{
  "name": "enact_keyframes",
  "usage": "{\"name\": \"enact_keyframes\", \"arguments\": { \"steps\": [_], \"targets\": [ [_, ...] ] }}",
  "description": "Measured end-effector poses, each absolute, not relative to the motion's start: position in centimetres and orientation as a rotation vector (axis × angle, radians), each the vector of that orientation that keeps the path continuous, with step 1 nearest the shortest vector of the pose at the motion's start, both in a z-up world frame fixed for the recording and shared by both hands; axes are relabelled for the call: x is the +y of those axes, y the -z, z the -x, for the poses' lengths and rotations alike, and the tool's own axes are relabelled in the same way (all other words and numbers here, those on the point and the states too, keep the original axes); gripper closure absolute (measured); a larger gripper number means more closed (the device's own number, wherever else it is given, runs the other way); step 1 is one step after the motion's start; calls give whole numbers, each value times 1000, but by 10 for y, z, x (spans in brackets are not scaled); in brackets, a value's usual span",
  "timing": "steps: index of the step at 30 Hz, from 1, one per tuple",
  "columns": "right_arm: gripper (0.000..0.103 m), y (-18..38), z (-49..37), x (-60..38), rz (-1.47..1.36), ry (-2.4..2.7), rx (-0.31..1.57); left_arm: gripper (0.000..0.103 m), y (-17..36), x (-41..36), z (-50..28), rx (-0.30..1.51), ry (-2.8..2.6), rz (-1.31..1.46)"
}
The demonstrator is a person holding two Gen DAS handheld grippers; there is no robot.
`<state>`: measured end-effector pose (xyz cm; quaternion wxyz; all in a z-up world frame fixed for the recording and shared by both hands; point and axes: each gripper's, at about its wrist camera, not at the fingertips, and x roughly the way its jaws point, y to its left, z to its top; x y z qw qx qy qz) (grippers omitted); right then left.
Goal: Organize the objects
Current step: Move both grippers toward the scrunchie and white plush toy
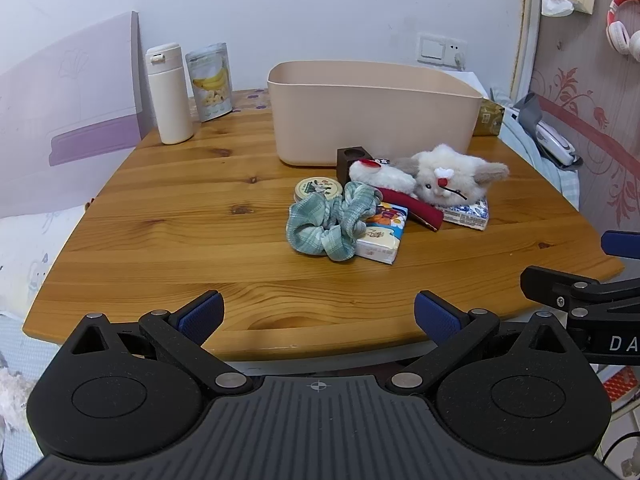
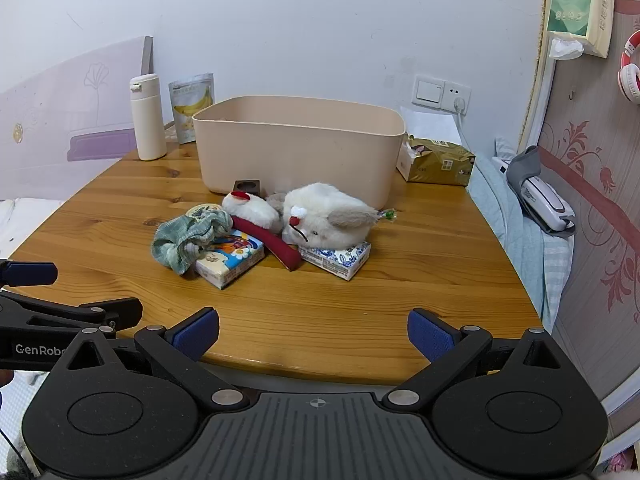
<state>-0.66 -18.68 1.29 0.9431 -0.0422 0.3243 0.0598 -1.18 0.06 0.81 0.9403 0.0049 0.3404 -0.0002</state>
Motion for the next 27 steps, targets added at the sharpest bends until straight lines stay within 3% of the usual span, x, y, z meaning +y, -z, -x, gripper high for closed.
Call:
{"name": "enact_keyframes", "arguments": {
  "steps": [27],
  "targets": [
    [1,-16,5,-189,85,-121,661,0,-10,1,10,693,-2,4]
  ]
}}
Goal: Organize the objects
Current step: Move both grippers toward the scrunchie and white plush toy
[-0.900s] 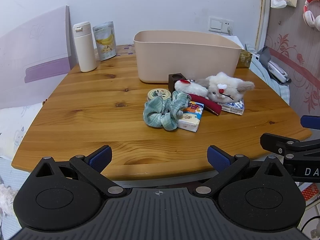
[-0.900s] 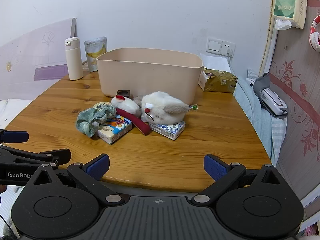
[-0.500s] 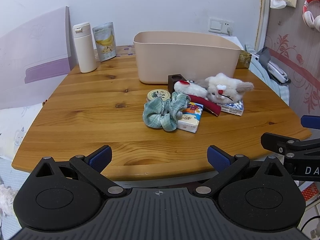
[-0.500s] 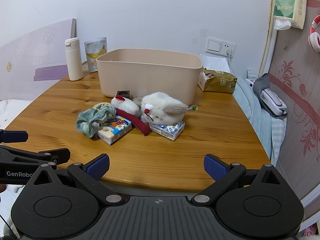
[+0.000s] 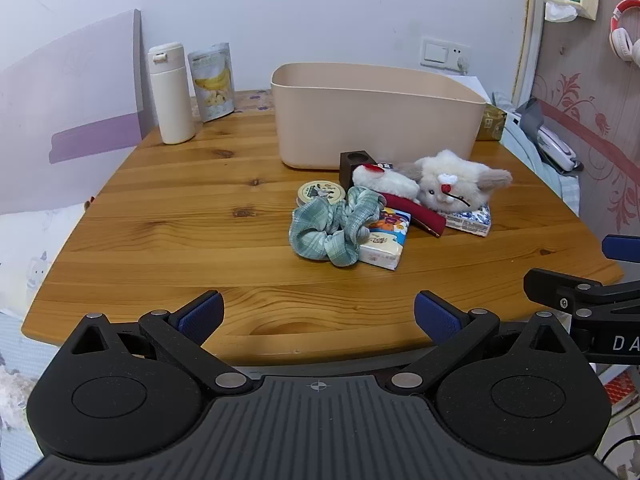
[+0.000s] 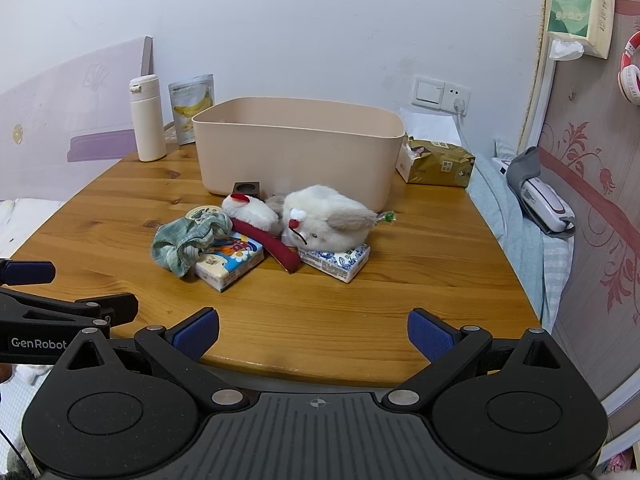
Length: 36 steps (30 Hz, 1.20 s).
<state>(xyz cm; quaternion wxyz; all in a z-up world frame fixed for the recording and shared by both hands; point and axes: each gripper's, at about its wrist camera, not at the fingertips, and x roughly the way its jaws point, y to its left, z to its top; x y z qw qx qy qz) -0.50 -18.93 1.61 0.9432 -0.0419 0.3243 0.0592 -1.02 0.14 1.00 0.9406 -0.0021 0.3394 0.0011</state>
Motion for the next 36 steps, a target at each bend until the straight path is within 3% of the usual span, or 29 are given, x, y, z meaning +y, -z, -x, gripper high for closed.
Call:
{"name": "enact_keyframes", "arguments": {
  "steps": [36],
  "targets": [
    [21,-8,-58,-200,68,-105,708,0,-2,4,-66,760,50,23]
  ]
}}
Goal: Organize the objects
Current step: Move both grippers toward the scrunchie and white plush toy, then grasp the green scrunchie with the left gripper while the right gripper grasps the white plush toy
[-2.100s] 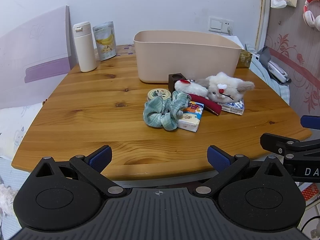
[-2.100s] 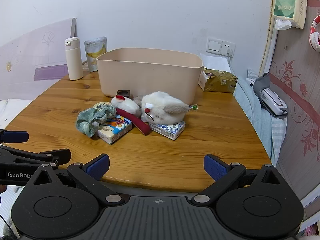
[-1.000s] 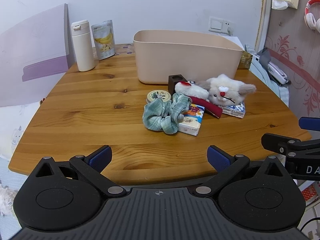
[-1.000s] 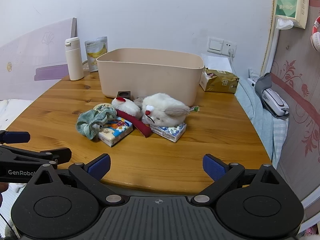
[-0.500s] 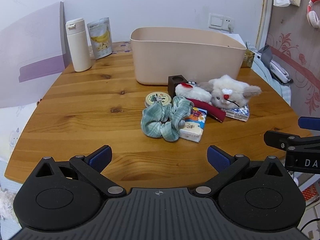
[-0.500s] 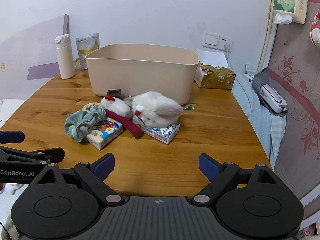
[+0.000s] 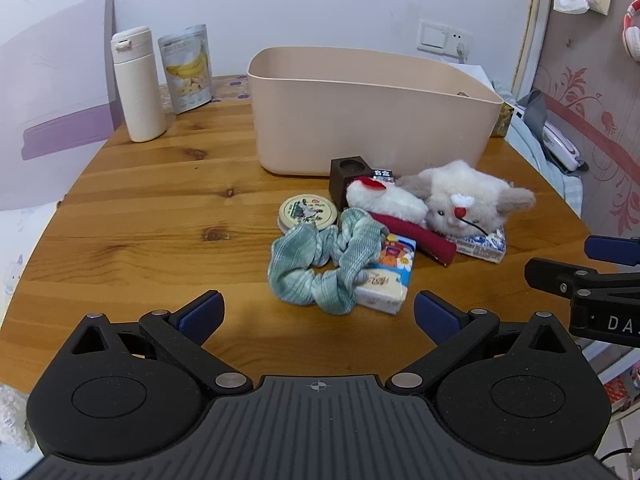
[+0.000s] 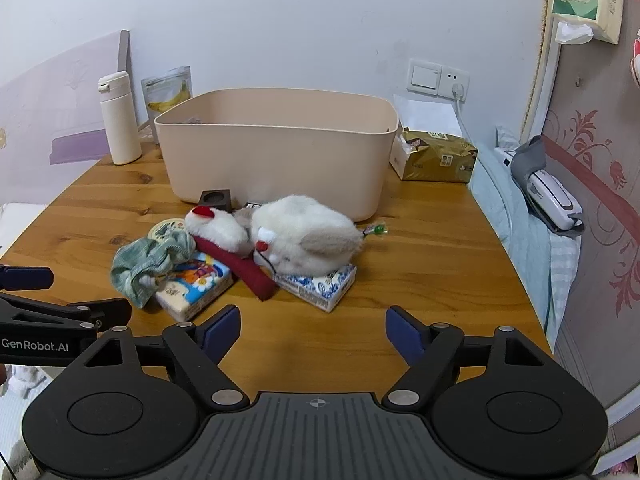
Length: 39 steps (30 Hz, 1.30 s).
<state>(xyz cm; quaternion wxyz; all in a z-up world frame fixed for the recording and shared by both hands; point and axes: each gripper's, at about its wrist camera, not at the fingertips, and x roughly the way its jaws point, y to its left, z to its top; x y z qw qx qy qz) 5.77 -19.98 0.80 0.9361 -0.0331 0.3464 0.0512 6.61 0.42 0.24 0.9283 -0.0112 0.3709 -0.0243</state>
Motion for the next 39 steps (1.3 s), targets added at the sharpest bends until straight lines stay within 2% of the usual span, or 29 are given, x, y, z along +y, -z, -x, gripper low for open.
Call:
{"name": "enact_keyframes", "arguments": {
  "steps": [5,10,29,34,39],
  "targets": [
    [22,-8,-71,-201,42,-121,710,1,1,4,-82,776,61,19],
    [22,-6,-85,-197,69,-111,721,7,10,5,-99,815,62,18],
    [24,1,-139,-196,71,-114,754,8,20,17,-142,877,99,89],
    [26,7,-150,-189,96,-136,767,19,27,24,-147,911,103,127],
    [32,11,-159,-185,104,-156,781,21,31,33,-153,926,115,173]
  ]
}}
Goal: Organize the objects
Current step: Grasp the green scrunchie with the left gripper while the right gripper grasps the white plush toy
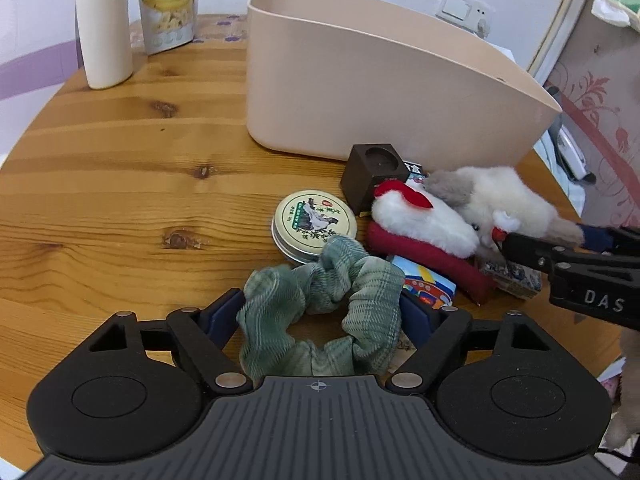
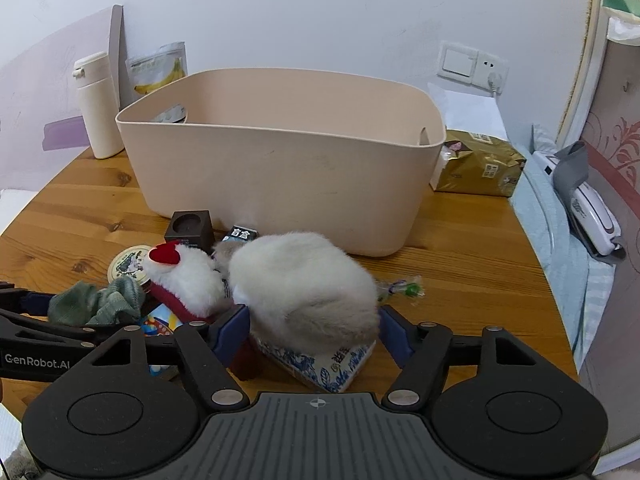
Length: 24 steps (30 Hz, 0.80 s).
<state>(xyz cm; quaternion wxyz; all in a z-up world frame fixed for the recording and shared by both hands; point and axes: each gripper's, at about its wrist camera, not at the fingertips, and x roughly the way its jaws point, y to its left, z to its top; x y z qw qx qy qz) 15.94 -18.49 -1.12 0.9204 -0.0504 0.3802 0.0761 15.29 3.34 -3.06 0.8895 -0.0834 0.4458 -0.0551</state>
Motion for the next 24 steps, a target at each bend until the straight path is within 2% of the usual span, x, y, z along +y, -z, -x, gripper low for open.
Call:
{"name": "enact_keyframes", "arguments": {
  "steps": [5,7,9,11,13,18,24],
  "targets": [
    [40,15,-166,-181,113,-167,791,27,30,40,-155,926,113,202],
    [48,16,-168,-181,118,-169,789,34,30,42,-154,924,121,209],
    [60,16,-170,-180,120,-175,784,40,30,44,-153,922,130,218],
    [65,16,-170,-179,126,-185,776,47,29,44,-153,921,138,228],
    [75,16,-169,-178,136,-195,769,58,28,45,-152,917,149,231],
    [81,13,-164,-180,117,-184,744,74,26,42,-147,901,158,202],
    [82,4,-157,-184,106,-184,713,77,17,45,-140,862,152,186]
  ]
}}
